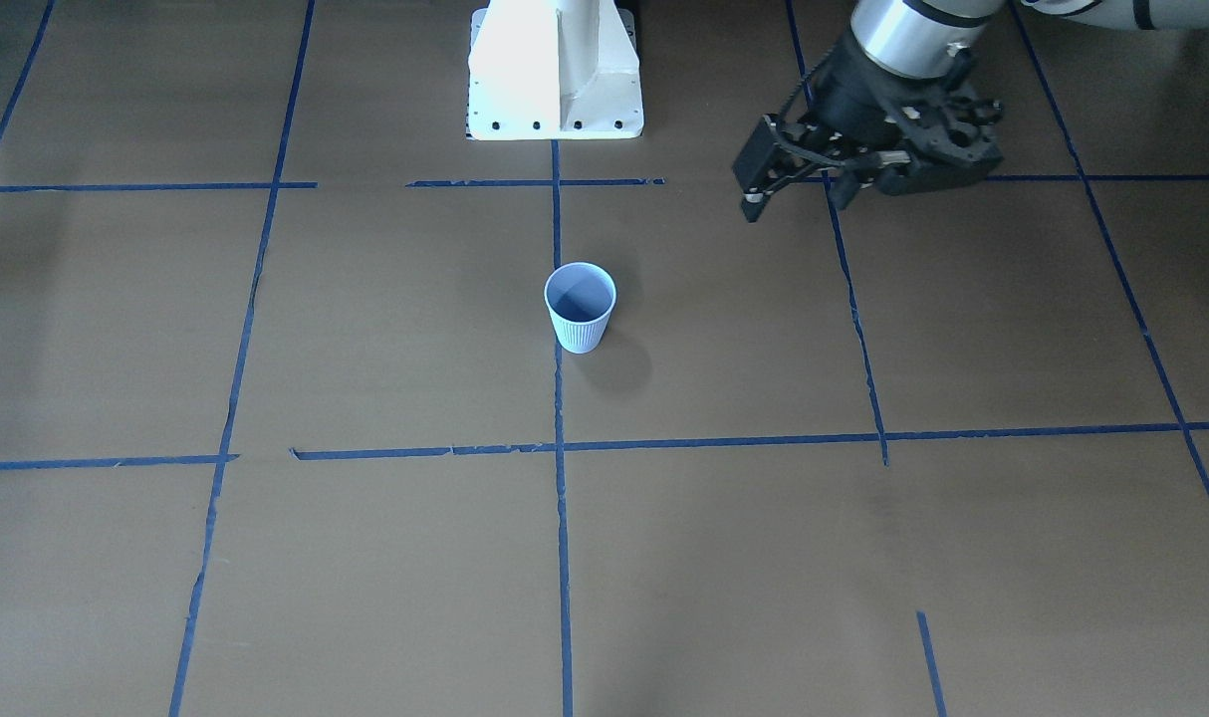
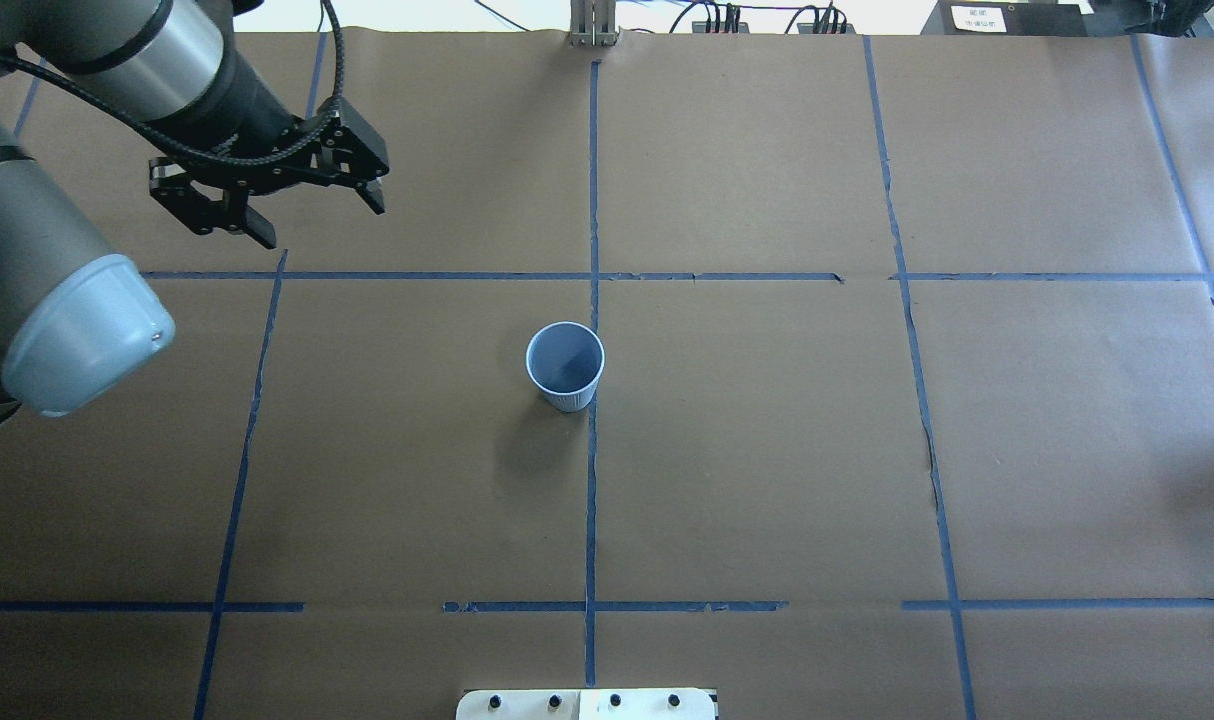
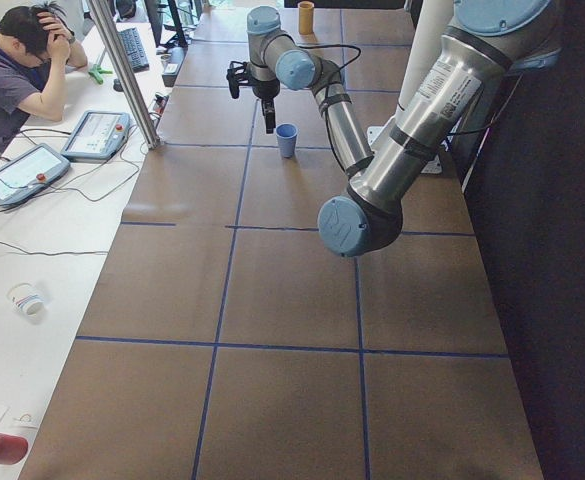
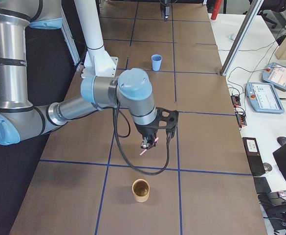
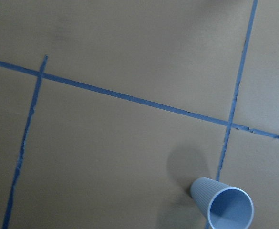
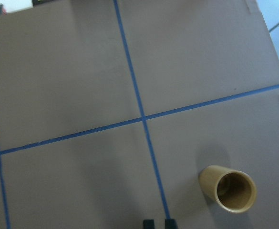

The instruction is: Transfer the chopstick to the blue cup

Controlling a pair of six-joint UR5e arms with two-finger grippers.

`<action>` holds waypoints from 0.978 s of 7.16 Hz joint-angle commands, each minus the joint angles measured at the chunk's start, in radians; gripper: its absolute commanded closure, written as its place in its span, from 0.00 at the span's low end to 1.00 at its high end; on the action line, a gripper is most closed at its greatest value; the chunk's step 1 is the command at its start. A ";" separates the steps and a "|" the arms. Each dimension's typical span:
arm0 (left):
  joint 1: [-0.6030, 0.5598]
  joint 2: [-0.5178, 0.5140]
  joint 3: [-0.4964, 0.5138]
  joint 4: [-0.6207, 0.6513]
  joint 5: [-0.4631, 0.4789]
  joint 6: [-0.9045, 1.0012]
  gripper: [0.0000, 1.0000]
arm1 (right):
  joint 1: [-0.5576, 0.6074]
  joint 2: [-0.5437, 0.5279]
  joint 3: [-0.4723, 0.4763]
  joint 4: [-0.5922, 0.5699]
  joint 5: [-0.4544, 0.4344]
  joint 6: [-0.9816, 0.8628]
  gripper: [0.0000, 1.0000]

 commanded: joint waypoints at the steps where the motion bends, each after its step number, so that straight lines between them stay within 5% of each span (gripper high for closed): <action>1: -0.094 0.133 -0.045 0.002 0.001 0.247 0.00 | -0.117 0.347 0.048 -0.370 0.003 0.024 1.00; 3: -0.173 0.229 -0.045 0.004 0.002 0.456 0.00 | -0.337 0.435 0.120 -0.290 0.003 0.228 1.00; 5: -0.270 0.302 -0.038 0.002 0.002 0.658 0.00 | -0.606 0.449 0.121 0.078 -0.040 0.698 1.00; 7: -0.368 0.327 0.019 0.002 0.001 0.852 0.00 | -0.862 0.604 0.098 0.114 -0.232 0.884 1.00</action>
